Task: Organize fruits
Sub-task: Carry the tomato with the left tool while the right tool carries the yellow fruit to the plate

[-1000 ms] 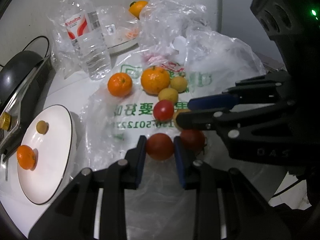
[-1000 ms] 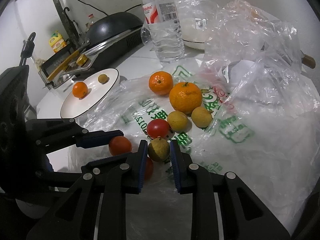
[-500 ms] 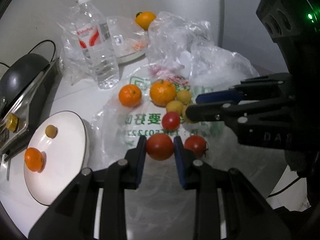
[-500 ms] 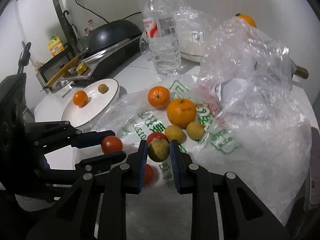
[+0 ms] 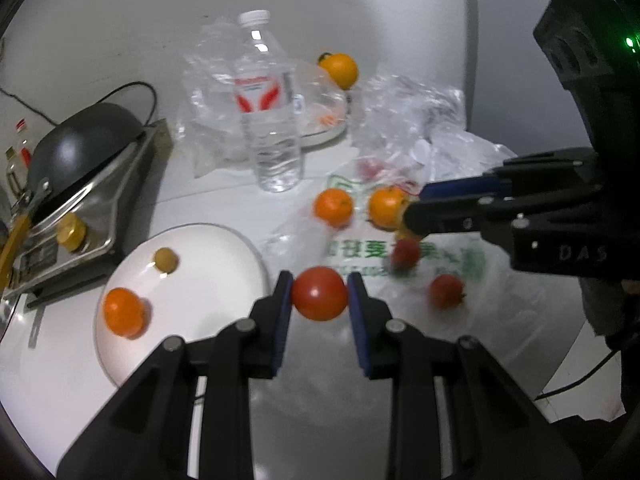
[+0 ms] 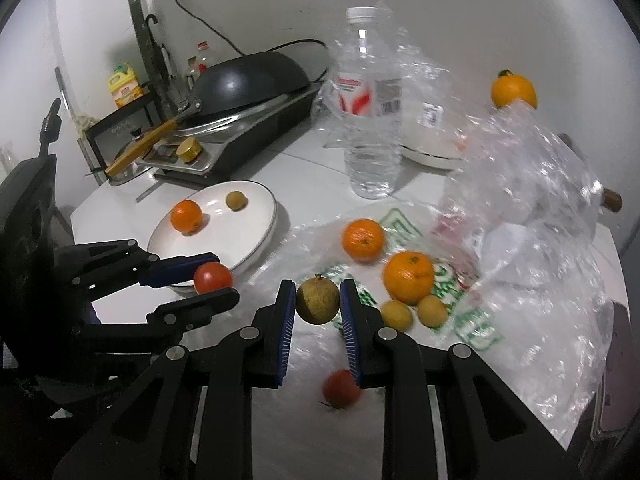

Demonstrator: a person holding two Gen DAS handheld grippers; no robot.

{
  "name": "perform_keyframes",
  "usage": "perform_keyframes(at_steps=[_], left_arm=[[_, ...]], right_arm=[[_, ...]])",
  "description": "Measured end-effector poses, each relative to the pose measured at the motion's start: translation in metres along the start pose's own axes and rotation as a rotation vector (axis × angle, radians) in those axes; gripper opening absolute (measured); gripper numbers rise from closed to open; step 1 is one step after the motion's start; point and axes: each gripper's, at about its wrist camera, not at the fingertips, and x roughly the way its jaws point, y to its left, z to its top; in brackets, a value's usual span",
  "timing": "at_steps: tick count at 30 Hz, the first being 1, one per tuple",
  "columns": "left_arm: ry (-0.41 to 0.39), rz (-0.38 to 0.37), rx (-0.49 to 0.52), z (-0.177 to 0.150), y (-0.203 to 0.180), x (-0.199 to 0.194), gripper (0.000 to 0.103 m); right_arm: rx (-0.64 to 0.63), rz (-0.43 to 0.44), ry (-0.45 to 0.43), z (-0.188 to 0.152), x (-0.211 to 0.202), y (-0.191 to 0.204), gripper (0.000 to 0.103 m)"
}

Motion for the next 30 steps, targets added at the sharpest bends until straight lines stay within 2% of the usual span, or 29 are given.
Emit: perform_keyframes(at_steps=[16, 30], left_arm=[[0.001, 0.126, -0.095, -0.035, 0.086, -0.007, 0.028], [0.065, 0.170, -0.127, -0.049, 0.128, 0.017, 0.028]], right_arm=[[-0.101, 0.055, 0.037, 0.041, 0.048, 0.071, 0.025], [-0.153, 0.107, 0.115, 0.053, 0.095, 0.106, 0.025]])
